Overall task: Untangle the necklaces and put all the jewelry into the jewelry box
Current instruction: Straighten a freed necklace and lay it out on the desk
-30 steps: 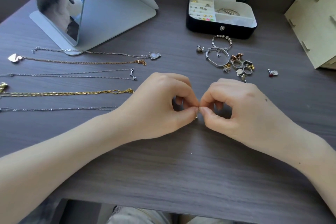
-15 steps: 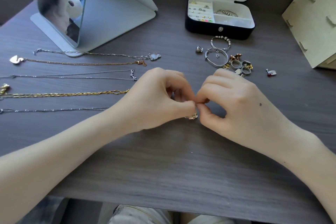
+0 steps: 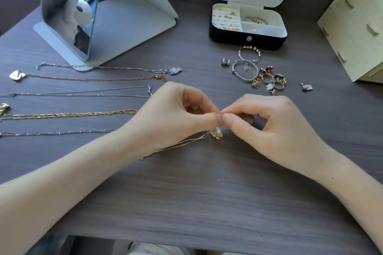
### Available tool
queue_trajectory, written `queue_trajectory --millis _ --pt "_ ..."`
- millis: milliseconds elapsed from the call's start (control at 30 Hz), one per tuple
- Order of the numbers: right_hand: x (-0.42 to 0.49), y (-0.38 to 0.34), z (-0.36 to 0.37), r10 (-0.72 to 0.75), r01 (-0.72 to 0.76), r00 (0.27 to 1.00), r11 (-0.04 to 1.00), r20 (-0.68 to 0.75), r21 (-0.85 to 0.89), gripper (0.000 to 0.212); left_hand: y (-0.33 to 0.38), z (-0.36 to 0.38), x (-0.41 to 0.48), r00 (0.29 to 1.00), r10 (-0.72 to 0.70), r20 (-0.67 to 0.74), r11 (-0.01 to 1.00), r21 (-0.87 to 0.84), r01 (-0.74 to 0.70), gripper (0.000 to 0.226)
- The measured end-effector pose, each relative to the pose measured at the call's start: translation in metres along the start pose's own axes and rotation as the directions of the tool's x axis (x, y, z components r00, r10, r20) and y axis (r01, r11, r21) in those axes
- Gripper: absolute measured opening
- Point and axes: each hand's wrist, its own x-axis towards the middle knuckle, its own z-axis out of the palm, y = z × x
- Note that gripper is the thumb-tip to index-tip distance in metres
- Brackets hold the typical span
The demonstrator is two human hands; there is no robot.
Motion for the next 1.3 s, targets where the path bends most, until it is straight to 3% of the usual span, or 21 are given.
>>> queue_trajectory --millis 167,467,800,900,967,1000,1067,1133,1200,1267,1300 --pt "0.000 -0.002 0.001 -0.031 0.028 0.999 0.998 -0.038 -0.057 0.025 -0.002 0.002 0.000 0.997 0.071 -0.036 0.991 0.116 -0.067 0.007" --pt "0.001 -0.002 0.008 -0.208 0.160 0.971 0.930 -0.116 -0.330 0.013 -0.003 0.007 0.000 0.962 0.269 -0.056 0.899 0.374 -0.230 0.007" --pt "0.008 -0.007 0.010 -0.367 0.314 0.930 0.741 0.034 -0.594 0.008 -0.004 0.006 0.000 0.868 0.496 0.018 0.689 0.600 -0.406 0.017" --pt "0.008 -0.008 0.006 -0.276 0.260 0.960 0.837 0.039 -0.481 0.009 -0.002 0.004 0.001 0.881 0.472 0.016 0.735 0.545 -0.404 0.015" --pt "0.007 -0.013 0.001 -0.043 0.051 0.998 0.979 0.047 -0.196 0.013 0.000 0.001 0.001 0.907 0.421 0.025 0.802 0.456 -0.385 0.015" --pt "0.007 -0.014 -0.002 0.080 -0.079 0.994 0.997 0.081 -0.018 0.011 0.001 0.000 0.001 0.919 0.392 0.036 0.835 0.406 -0.372 0.016" --pt "0.007 -0.014 -0.007 0.229 -0.270 0.957 0.927 0.179 0.258 0.007 0.002 -0.001 0.002 0.935 0.350 0.056 0.878 0.327 -0.348 0.018" --pt "0.006 -0.013 -0.010 0.270 -0.342 0.931 0.878 0.245 0.336 0.008 0.002 -0.001 0.002 0.938 0.339 0.072 0.887 0.309 -0.345 0.019" --pt "0.005 -0.012 -0.008 0.224 -0.286 0.942 0.924 0.249 0.252 0.006 0.001 -0.001 0.001 0.938 0.336 0.084 0.885 0.312 -0.345 0.018" --pt "0.005 -0.010 -0.004 0.062 -0.057 0.983 0.998 0.171 -0.039 0.007 0.000 -0.002 0.001 0.942 0.322 0.094 0.890 0.309 -0.335 0.017" --pt "0.005 -0.009 -0.002 -0.053 0.081 0.988 0.978 0.148 -0.190 0.009 0.000 -0.002 0.001 0.946 0.310 0.101 0.894 0.307 -0.325 0.016"
